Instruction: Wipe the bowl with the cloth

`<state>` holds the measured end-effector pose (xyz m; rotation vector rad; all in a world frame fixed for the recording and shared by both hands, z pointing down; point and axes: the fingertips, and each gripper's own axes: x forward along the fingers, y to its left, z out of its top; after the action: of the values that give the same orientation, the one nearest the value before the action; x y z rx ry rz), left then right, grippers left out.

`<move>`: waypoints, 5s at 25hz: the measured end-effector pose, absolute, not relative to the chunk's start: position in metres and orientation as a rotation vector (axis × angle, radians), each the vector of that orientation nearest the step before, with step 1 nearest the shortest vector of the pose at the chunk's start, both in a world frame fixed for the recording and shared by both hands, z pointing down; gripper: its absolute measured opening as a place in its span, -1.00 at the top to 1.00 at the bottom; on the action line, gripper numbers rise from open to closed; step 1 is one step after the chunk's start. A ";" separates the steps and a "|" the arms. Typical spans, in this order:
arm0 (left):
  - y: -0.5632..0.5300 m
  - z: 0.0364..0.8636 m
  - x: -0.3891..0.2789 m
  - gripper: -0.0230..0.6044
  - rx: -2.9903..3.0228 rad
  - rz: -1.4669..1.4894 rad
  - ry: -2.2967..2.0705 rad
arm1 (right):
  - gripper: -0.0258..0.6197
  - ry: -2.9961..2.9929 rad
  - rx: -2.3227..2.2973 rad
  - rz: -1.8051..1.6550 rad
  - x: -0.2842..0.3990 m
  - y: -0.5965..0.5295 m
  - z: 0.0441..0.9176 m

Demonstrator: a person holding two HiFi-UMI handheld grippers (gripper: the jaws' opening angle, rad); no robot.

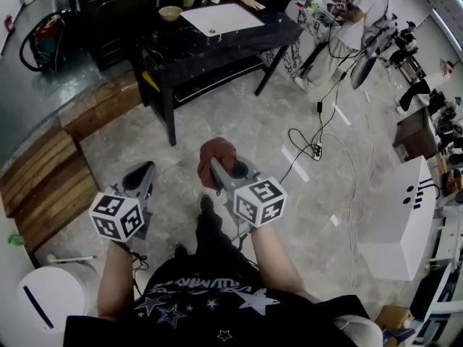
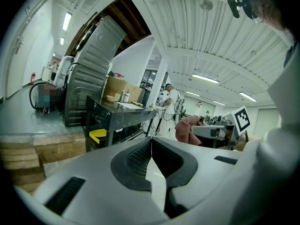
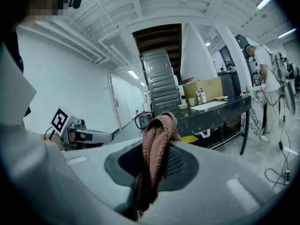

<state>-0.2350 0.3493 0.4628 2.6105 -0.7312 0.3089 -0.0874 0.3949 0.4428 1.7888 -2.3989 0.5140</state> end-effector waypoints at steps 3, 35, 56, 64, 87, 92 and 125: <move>0.321 0.464 -0.208 0.90 2.597 0.317 -0.747 | 0.73 -2.414 1.782 0.507 -0.059 0.365 0.439; 0.124 0.456 -0.066 0.90 2.515 0.330 -1.030 | 0.73 -2.547 1.575 0.545 0.106 0.134 0.440; -0.097 0.460 -0.065 0.90 2.533 0.292 -0.896 | 0.73 -2.402 1.726 0.463 0.114 -0.055 0.421; -0.149 0.470 -0.084 0.90 2.525 0.302 -0.844 | 0.73 -2.334 1.795 0.481 0.106 -0.103 0.427; -0.268 0.468 -0.046 0.90 2.476 0.305 -1.026 | 0.73 -2.403 1.594 0.487 0.160 -0.256 0.441; -0.300 0.470 -0.033 0.90 2.415 0.311 -1.119 | 0.73 -2.463 1.495 0.488 0.168 -0.300 0.444; -0.418 0.509 0.009 0.40 1.967 0.282 -1.218 | 0.73 -2.626 1.058 0.590 0.176 -0.415 0.486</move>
<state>0.0095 -0.4176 0.5094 1.9668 -1.2177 0.2817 0.1764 -0.4147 0.4858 1.0576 -2.6258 0.5901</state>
